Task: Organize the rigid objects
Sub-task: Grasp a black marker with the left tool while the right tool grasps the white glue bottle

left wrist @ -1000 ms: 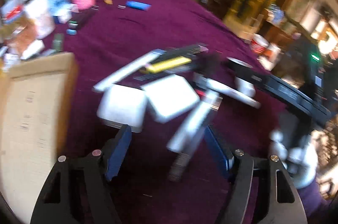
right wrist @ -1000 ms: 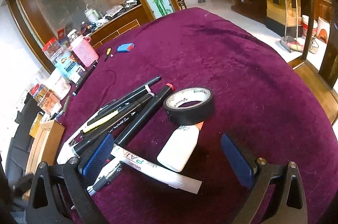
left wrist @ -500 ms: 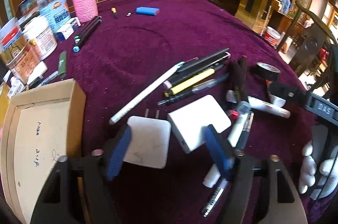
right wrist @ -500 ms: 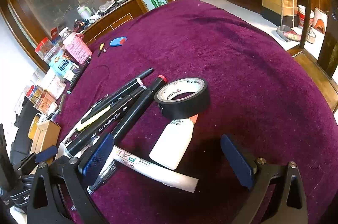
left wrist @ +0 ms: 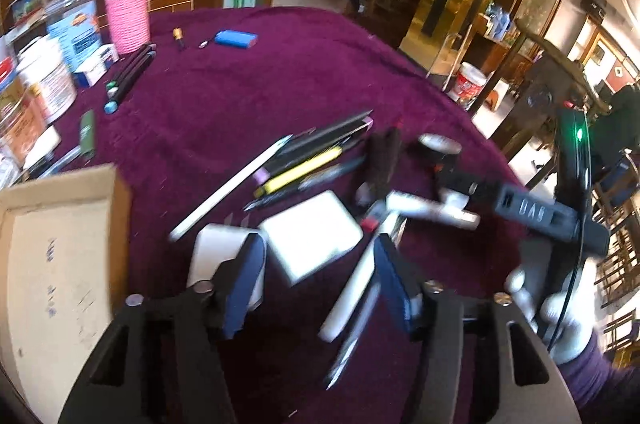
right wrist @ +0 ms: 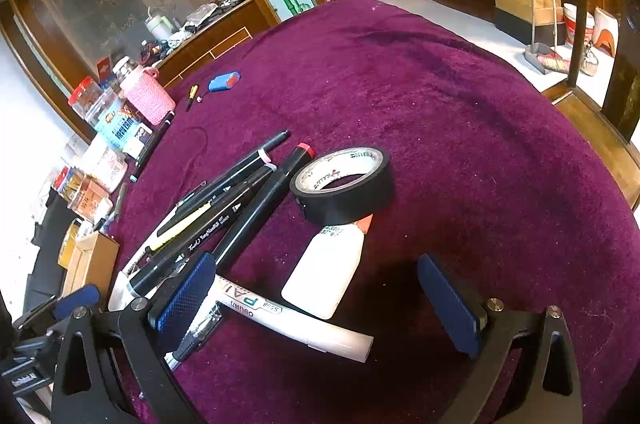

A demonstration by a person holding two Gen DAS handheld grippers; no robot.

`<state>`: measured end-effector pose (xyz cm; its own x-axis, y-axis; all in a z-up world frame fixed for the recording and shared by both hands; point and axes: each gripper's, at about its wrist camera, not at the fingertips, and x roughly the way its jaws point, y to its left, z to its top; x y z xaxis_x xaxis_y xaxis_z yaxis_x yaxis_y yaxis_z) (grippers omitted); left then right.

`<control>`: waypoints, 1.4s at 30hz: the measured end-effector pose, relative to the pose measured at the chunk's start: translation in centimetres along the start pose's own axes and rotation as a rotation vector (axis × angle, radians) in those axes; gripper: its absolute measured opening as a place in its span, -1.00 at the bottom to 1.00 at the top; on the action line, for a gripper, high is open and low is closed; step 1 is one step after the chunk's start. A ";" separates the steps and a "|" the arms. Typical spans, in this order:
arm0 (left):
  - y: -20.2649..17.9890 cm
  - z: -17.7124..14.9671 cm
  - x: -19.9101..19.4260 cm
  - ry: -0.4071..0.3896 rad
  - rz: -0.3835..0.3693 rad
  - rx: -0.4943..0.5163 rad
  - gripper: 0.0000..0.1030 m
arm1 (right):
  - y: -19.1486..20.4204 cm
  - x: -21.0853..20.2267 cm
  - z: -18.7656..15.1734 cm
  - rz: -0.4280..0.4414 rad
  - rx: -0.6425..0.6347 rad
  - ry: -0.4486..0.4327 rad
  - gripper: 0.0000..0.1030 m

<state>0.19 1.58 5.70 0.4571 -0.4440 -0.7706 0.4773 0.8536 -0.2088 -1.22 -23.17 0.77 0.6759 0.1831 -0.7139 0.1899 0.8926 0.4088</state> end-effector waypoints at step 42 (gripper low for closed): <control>2.0 -2.0 -6.4 -0.095 -0.031 -0.103 -0.72 | -1.3 -0.8 0.6 -0.075 0.054 0.011 0.93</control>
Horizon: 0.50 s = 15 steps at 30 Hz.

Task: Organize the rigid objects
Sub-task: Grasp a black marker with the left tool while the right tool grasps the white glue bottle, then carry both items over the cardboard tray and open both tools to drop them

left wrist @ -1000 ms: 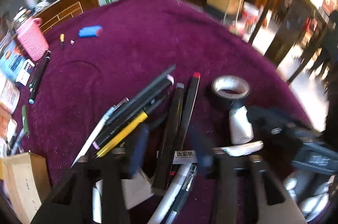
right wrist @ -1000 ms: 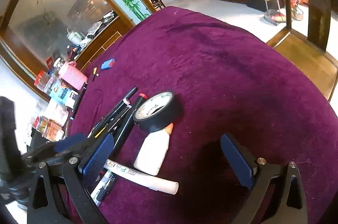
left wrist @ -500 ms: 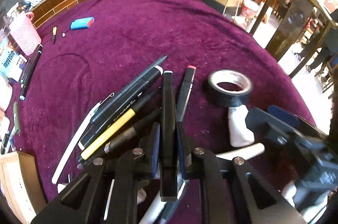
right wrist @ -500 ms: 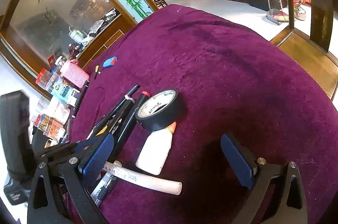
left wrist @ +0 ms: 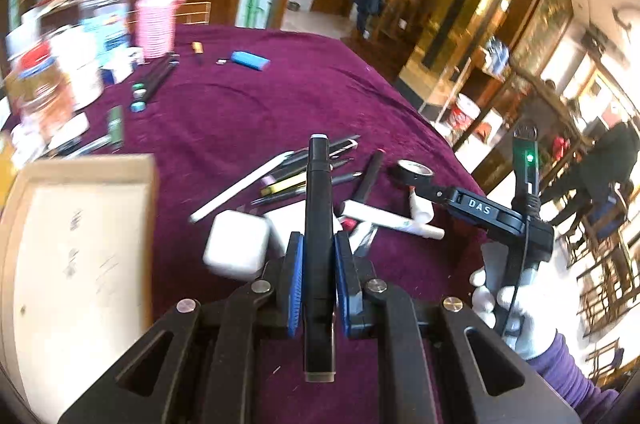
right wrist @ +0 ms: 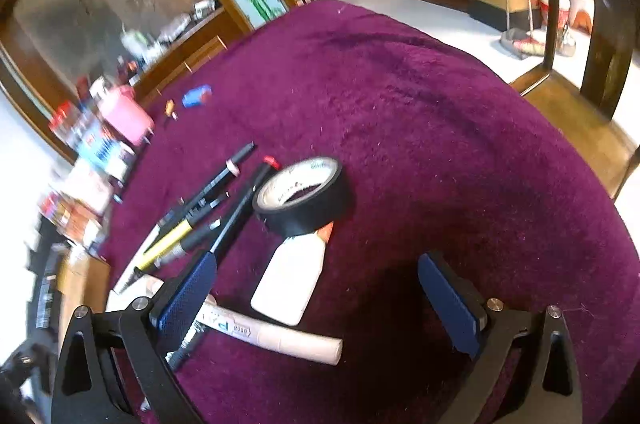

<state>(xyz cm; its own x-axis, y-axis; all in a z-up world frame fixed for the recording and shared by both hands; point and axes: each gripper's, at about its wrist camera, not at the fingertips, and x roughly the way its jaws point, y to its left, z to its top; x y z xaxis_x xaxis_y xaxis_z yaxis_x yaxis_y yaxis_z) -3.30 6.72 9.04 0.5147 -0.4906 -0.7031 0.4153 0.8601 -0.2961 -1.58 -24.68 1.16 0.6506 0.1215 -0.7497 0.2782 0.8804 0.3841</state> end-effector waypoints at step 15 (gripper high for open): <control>11.4 -2.4 -5.7 -0.067 0.081 -0.182 -0.72 | 4.7 -1.5 -0.6 -0.043 -0.174 0.076 -0.44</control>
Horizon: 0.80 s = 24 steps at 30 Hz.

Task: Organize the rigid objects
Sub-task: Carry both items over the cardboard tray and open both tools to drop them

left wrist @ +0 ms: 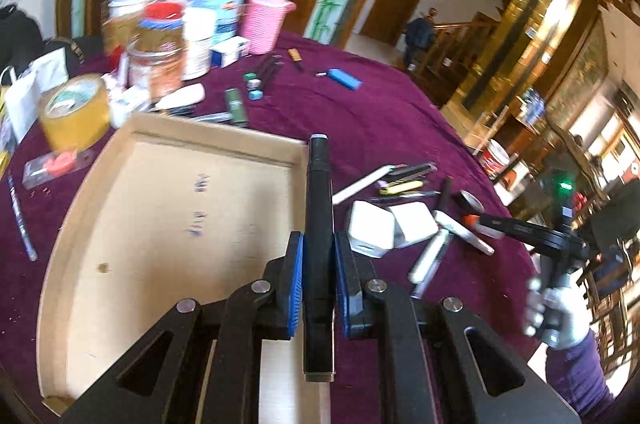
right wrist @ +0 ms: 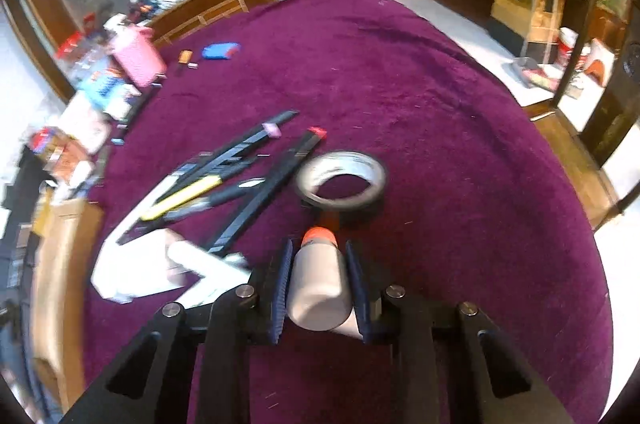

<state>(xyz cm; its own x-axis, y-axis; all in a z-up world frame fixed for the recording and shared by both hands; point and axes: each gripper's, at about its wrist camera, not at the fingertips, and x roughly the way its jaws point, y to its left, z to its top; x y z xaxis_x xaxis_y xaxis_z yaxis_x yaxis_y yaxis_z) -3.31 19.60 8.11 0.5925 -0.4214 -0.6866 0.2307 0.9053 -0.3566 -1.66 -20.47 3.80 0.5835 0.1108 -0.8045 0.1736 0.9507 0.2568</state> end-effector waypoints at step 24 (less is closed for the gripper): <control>8.5 1.7 8.7 0.113 -0.009 -0.292 -0.73 | 26.8 7.2 0.7 0.363 -0.240 0.166 -0.42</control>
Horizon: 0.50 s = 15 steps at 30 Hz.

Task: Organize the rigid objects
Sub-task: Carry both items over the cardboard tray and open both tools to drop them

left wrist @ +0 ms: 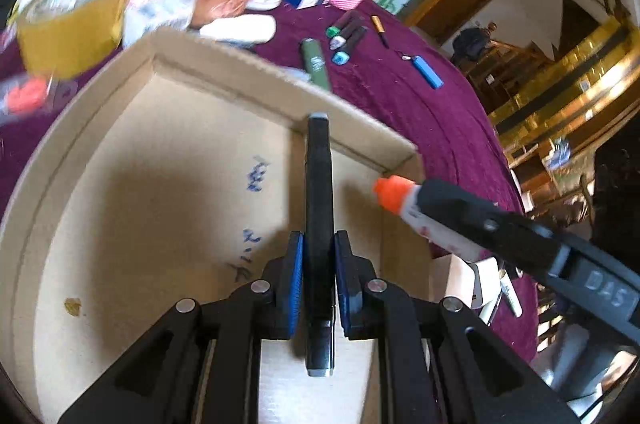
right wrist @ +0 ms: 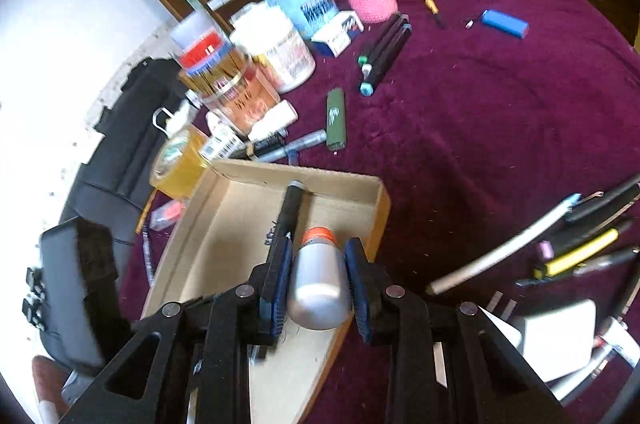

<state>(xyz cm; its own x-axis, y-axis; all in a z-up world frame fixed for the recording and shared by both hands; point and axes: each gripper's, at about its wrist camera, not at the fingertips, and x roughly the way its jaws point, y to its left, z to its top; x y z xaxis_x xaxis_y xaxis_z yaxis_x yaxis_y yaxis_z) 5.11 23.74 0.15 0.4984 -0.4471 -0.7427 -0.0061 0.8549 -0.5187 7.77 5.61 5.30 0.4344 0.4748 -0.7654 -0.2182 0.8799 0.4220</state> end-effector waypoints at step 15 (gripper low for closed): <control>0.2 -2.0 -1.4 -0.085 -0.108 -0.078 0.20 | 2.1 -1.6 -0.6 -0.095 -0.120 -0.112 0.25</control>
<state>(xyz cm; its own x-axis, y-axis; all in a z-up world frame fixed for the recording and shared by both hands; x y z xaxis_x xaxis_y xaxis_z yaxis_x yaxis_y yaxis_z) 2.69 23.98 0.22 0.5717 -0.5082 -0.6441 -0.0145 0.7787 -0.6273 6.14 6.69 7.08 0.5509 0.3905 -0.7376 -0.2712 0.9196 0.2843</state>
